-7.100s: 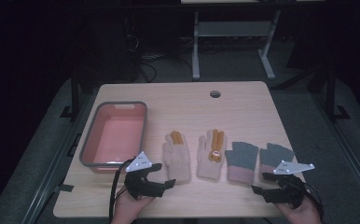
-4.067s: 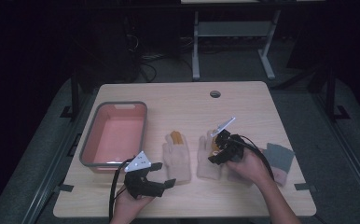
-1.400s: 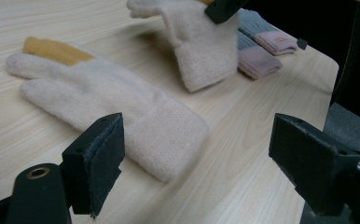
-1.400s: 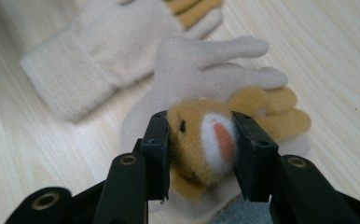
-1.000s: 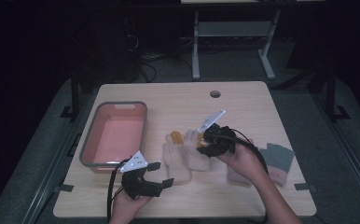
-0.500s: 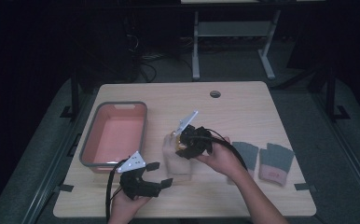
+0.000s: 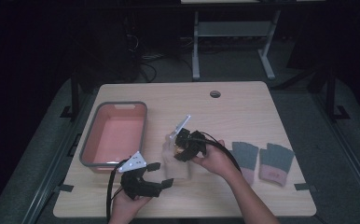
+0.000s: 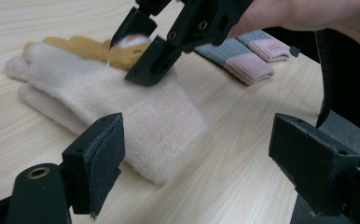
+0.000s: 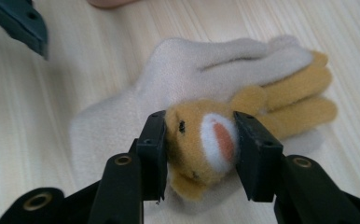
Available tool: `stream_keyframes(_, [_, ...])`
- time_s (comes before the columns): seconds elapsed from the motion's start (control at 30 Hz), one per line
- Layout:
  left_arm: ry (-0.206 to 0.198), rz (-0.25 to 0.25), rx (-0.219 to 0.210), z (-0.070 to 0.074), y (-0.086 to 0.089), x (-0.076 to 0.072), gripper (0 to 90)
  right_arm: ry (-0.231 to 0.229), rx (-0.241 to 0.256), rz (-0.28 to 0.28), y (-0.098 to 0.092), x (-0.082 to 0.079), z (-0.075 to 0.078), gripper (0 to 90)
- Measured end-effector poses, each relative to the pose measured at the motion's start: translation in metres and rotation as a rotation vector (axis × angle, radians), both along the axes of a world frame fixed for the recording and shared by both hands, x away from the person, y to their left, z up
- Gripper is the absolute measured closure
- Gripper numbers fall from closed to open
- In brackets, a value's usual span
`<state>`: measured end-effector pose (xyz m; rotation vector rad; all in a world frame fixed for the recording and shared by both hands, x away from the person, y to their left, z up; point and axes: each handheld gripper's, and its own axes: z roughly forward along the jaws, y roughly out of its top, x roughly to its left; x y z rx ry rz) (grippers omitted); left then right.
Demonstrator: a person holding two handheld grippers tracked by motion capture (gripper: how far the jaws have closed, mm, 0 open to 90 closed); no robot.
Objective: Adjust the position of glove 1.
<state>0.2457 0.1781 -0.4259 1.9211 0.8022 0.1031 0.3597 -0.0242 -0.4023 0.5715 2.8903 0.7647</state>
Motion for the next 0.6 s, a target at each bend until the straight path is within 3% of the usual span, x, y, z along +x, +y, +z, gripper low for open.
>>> stream_keyframes(0.23, [0.008, 0.007, -0.002, -0.001, -0.003, 0.0, 18.0, 0.002, 0.007, -0.023, -0.001, -0.001, -0.011, 55.9])
stream_keyframes(0.4, [0.036, 0.013, -0.016, -0.003, -0.004, 0.001, 18.4, -0.008, 0.025, -0.043, -0.001, -0.002, -0.016, 54.1])
stream_keyframes(0.6, [0.05, 0.02, -0.004, -0.003, -0.008, 0.002, 19.3, 0.017, 0.067, -0.075, -0.001, -0.003, -0.018, 43.3])
